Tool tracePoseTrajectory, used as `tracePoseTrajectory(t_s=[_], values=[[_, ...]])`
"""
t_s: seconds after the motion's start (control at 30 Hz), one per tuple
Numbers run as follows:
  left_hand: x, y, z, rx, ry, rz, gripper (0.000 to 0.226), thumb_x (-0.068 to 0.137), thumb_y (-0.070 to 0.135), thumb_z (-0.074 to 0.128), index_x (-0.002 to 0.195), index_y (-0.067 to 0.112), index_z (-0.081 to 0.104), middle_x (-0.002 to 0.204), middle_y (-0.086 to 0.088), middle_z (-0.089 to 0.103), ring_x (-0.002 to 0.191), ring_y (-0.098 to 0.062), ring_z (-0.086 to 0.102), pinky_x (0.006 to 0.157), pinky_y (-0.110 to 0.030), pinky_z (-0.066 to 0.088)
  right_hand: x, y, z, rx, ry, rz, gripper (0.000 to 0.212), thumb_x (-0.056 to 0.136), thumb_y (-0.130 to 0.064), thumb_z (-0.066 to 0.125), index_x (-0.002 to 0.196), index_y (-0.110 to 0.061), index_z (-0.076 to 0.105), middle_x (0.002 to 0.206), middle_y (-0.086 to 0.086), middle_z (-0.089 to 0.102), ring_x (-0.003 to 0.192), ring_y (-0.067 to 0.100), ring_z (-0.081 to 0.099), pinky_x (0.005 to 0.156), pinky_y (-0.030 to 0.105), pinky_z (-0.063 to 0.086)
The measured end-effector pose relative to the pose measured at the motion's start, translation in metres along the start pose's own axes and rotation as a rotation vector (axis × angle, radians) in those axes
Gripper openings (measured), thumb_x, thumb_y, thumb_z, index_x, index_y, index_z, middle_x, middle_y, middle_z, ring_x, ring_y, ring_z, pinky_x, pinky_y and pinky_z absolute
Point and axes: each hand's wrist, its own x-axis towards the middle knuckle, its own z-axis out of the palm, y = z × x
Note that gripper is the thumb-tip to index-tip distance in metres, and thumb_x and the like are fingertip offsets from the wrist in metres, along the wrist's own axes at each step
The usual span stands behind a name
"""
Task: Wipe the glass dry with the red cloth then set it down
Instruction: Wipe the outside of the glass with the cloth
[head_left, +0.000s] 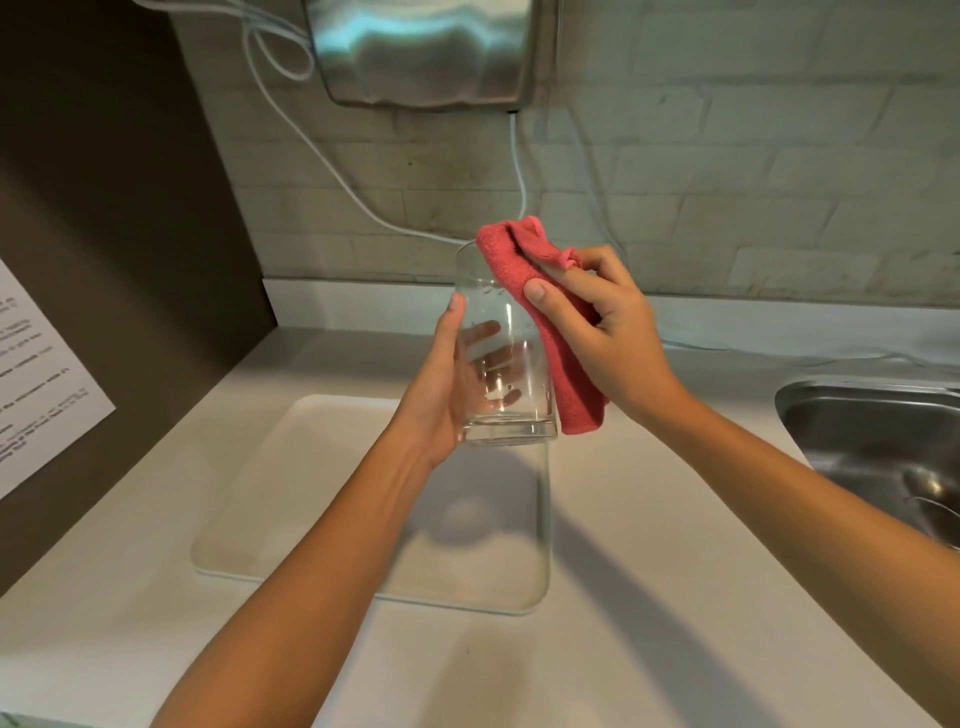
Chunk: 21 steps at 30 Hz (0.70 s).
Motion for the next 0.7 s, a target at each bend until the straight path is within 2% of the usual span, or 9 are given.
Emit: tracePoseTrajectory(t_s=[0.07,0.1,0.23,0.3,0.37,0.5,0.53,0.6,0.7], values=[[0.002,0.000,-0.002,-0.006,-0.014,-0.029,0.052,0.080,0.064,0.048,0.104,0.018,0.056,0.091,-0.008,0.070,0.083,-0.022,0.064,0.077,-0.039,0.051,-0.001,0.000,0.000,-0.028,0.020,-0.027,0.032,0.086,-0.027,0.059,0.115,-0.015,0.062,0.094,-0.008,0.047,0.086,-0.008,0.047,0.080,0.009,0.037],[0.002,-0.001,-0.003,-0.010,-0.003,-0.036,0.053,0.076,0.063,0.051,0.104,0.019,0.055,0.090,-0.008,0.070,0.089,-0.024,0.064,0.080,-0.042,0.050,-0.001,0.000,0.001,-0.039,0.023,-0.042,0.031,0.085,-0.027,0.059,0.114,-0.015,0.064,0.095,-0.006,0.048,0.086,-0.008,0.048,0.079,0.010,0.037],[0.000,-0.005,0.002,0.006,-0.015,-0.054,0.085,0.065,0.067,0.067,0.127,0.011,0.051,0.120,-0.016,0.064,0.114,-0.030,0.061,0.096,-0.057,0.044,-0.003,-0.001,0.009,-0.100,0.033,-0.095,0.028,0.085,-0.027,0.060,0.108,-0.012,0.067,0.099,-0.003,0.051,0.086,0.001,0.050,0.077,0.015,0.040],[0.001,-0.008,0.002,-0.038,0.006,-0.046,0.084,0.066,0.068,0.065,0.124,0.009,0.054,0.114,-0.013,0.066,0.103,-0.026,0.065,0.090,-0.049,0.051,-0.007,0.000,0.010,-0.142,0.005,-0.128,0.025,0.086,-0.027,0.060,0.105,-0.011,0.068,0.099,-0.004,0.049,0.086,0.004,0.050,0.077,0.012,0.039],[0.004,-0.010,-0.003,-0.115,-0.021,-0.035,0.071,0.075,0.068,0.054,0.115,0.010,0.061,0.103,-0.012,0.067,0.091,-0.023,0.065,0.078,-0.040,0.053,-0.019,0.004,0.008,-0.159,-0.108,-0.206,0.023,0.086,-0.029,0.058,0.094,-0.010,0.069,0.100,-0.002,0.050,0.085,0.012,0.054,0.076,0.020,0.043],[0.005,-0.008,-0.013,-0.137,-0.151,-0.087,0.075,0.083,0.072,0.030,0.084,0.012,0.074,0.085,-0.012,0.072,0.076,-0.023,0.069,0.066,-0.033,0.057,-0.039,0.014,-0.002,-0.217,-0.396,-0.393,0.028,0.087,-0.034,0.054,0.085,-0.010,0.068,0.101,0.010,0.057,0.083,0.022,0.058,0.072,0.034,0.048],[0.004,-0.009,-0.012,-0.120,-0.142,-0.086,0.073,0.083,0.071,0.030,0.086,0.013,0.074,0.085,-0.011,0.072,0.074,-0.022,0.069,0.066,-0.033,0.057,-0.035,0.017,-0.005,-0.224,-0.413,-0.398,0.027,0.087,-0.034,0.055,0.084,-0.010,0.068,0.100,0.008,0.057,0.083,0.020,0.058,0.072,0.033,0.047],[0.001,-0.013,-0.009,-0.128,-0.102,-0.079,0.065,0.078,0.069,0.043,0.101,0.013,0.068,0.090,-0.010,0.069,0.075,-0.021,0.068,0.068,-0.036,0.054,-0.018,0.019,-0.007,-0.202,-0.307,-0.317,0.025,0.086,-0.033,0.056,0.086,-0.011,0.068,0.097,0.000,0.052,0.079,0.011,0.053,0.071,0.028,0.044],[0.002,-0.015,-0.001,-0.136,-0.085,-0.074,0.065,0.072,0.068,0.049,0.100,0.012,0.064,0.085,-0.007,0.069,0.076,-0.021,0.066,0.069,-0.036,0.052,0.007,0.010,-0.002,-0.190,-0.094,-0.137,0.028,0.087,-0.033,0.056,0.107,-0.016,0.067,0.099,-0.005,0.048,0.081,0.005,0.049,0.075,0.021,0.041]])
